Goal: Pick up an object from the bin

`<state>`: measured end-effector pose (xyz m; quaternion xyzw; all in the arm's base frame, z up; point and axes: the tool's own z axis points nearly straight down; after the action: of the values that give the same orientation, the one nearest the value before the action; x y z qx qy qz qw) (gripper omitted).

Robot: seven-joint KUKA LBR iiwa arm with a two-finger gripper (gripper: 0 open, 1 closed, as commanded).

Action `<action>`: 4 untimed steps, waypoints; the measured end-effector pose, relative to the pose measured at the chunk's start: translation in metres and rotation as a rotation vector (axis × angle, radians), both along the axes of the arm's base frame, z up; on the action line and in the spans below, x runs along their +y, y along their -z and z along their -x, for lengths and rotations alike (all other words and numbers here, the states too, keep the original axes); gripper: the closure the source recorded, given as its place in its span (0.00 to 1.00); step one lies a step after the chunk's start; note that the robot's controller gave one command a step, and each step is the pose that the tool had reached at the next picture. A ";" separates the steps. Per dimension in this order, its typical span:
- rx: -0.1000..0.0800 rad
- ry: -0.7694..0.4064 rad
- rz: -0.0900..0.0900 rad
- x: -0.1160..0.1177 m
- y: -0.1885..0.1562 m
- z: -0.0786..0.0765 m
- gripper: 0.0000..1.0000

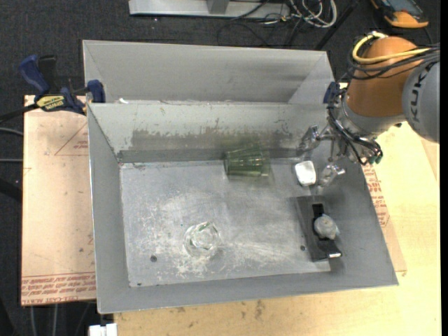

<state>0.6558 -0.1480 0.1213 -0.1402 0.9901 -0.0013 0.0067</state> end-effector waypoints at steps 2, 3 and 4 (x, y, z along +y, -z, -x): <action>-0.004 -0.124 -0.004 0.001 0.043 0.013 0.00; 0.010 -0.152 -0.001 0.001 -0.017 0.031 0.00; 0.003 -0.297 0.004 -0.004 -0.017 0.060 0.00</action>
Offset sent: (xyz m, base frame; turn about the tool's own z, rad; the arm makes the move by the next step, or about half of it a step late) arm -0.0173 -0.0024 -0.0468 -0.1276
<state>0.5955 -0.1518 0.1384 -0.2854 0.9584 -0.0020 0.0049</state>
